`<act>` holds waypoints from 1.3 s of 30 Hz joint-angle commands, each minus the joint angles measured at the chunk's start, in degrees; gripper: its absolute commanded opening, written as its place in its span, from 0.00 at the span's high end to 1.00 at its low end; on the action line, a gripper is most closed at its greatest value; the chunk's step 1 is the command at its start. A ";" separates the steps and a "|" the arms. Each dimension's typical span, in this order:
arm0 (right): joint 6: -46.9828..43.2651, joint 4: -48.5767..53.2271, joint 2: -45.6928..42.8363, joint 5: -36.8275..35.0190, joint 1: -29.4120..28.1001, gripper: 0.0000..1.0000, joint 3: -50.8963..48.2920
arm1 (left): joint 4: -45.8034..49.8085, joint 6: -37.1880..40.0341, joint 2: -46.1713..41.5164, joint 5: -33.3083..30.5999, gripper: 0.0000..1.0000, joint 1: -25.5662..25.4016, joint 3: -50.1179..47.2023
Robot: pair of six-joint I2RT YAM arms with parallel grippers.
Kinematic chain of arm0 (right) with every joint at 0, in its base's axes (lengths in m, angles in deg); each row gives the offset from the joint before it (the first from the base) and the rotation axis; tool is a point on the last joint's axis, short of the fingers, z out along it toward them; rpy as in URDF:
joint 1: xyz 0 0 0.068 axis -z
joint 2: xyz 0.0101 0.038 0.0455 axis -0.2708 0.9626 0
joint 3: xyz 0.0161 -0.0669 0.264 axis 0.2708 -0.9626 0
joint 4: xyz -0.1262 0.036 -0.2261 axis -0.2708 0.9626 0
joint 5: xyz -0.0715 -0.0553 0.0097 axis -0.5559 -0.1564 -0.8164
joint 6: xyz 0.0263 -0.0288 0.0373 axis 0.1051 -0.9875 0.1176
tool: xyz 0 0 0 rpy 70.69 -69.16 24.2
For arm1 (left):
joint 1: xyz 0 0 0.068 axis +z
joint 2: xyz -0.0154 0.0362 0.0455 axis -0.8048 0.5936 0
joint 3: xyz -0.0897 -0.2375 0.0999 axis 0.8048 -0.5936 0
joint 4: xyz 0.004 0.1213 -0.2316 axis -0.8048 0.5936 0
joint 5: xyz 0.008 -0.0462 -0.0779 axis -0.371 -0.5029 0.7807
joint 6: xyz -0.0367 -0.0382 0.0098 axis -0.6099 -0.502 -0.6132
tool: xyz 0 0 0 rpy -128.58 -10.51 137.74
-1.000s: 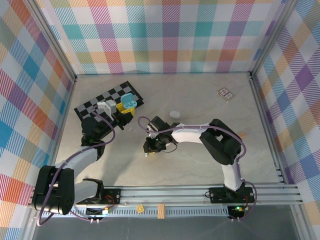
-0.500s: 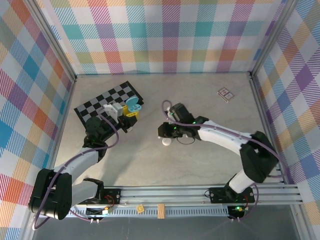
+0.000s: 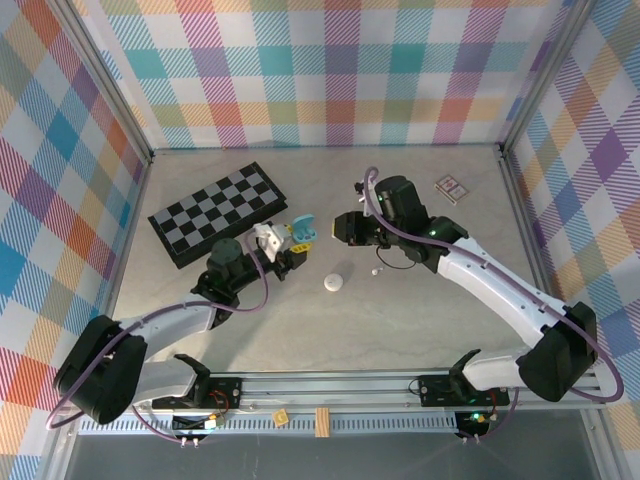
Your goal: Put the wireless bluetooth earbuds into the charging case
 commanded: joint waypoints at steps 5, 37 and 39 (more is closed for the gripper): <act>-1.49 0.00 0.62 3.35 0.09 0.80 3.34 | -2.04 4.09 3.42 -5.22 0.63 -3.53 3.94; -0.40 -4.38 7.97 6.19 0.09 0.80 2.48 | -3.00 4.46 7.43 -6.07 0.63 -8.04 7.26; -0.25 -4.59 8.12 6.75 0.09 0.80 2.40 | -3.00 4.20 7.58 -6.28 0.63 -8.04 7.44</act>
